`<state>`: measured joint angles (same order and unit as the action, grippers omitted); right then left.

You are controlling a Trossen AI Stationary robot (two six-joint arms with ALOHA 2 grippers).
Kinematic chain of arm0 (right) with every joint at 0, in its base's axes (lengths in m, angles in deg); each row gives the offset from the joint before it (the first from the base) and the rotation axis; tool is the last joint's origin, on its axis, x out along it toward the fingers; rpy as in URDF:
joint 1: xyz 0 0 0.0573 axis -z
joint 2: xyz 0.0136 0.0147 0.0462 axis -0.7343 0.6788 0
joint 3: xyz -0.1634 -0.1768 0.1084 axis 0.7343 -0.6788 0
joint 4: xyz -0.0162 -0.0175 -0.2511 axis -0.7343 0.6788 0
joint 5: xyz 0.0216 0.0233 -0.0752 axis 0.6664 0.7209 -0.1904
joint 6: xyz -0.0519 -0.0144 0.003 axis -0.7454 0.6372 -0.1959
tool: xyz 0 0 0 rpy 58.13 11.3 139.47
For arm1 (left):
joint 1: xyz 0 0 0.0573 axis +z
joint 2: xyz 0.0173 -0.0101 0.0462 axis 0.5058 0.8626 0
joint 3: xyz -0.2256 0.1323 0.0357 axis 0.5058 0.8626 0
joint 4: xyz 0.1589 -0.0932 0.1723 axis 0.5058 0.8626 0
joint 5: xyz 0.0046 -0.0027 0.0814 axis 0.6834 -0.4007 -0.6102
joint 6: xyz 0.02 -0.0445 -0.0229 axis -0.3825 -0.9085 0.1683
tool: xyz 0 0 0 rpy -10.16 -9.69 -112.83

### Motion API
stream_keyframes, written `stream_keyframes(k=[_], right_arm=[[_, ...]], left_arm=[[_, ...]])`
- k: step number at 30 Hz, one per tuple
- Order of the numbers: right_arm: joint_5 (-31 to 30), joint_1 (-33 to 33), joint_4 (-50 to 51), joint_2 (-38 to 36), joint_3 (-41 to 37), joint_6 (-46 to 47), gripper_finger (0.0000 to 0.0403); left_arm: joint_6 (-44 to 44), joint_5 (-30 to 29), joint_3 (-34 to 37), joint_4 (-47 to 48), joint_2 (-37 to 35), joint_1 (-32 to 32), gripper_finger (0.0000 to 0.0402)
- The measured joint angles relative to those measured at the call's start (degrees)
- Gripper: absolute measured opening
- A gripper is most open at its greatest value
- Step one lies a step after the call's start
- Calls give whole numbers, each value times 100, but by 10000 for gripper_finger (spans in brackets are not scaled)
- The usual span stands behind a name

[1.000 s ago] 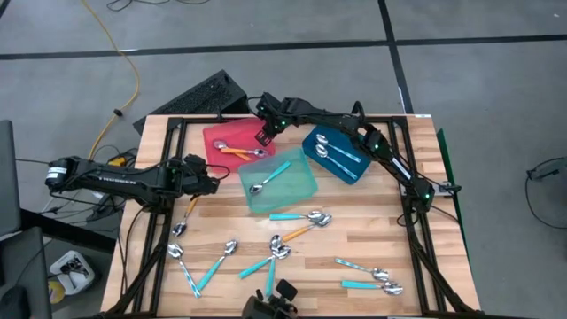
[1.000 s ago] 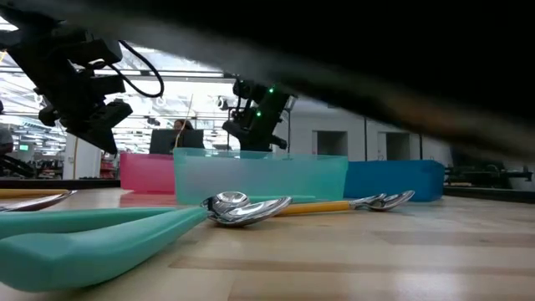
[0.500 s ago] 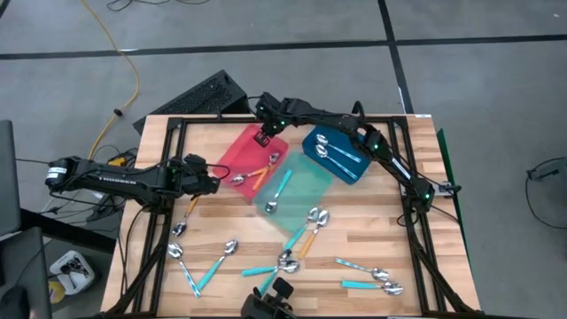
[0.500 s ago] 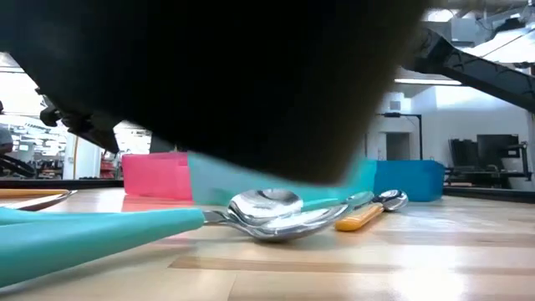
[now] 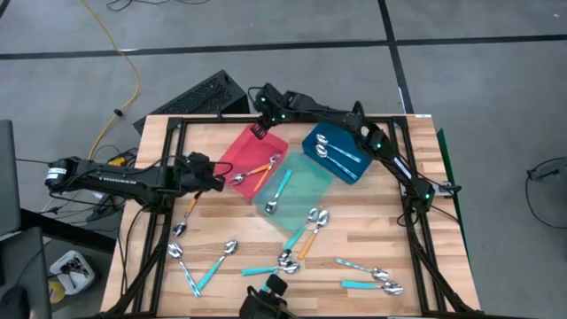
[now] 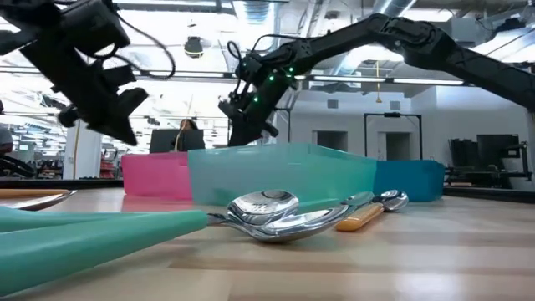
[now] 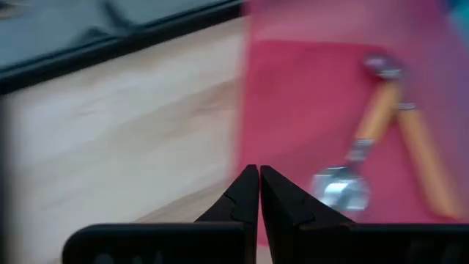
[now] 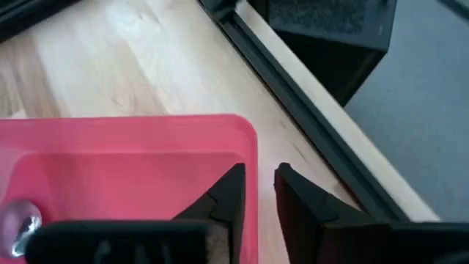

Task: Sort silverware by color (type)
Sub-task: Adjust the red bin

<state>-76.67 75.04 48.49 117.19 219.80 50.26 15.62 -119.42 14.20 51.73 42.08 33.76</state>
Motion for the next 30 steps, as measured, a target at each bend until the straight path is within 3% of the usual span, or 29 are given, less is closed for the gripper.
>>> stream_keyframes(k=[5,8,13,18,30], right_arm=[[-20,24,428,-490,-7,-164,112],[-24,41,705,-796,-3,-319,112],[-66,-7,1020,-1123,-12,-417,112],[-72,-68,1190,-1388,-10,-430,112],[-221,-278,2647,-1668,-10,-485,111]], left_arm=[[652,442,-2,-952,7,-7,0],[674,221,-1,-726,172,58,0],[943,593,4,-778,563,240,0],[1004,553,4,-768,908,427,0],[1191,288,-2,-565,977,1044,0]])
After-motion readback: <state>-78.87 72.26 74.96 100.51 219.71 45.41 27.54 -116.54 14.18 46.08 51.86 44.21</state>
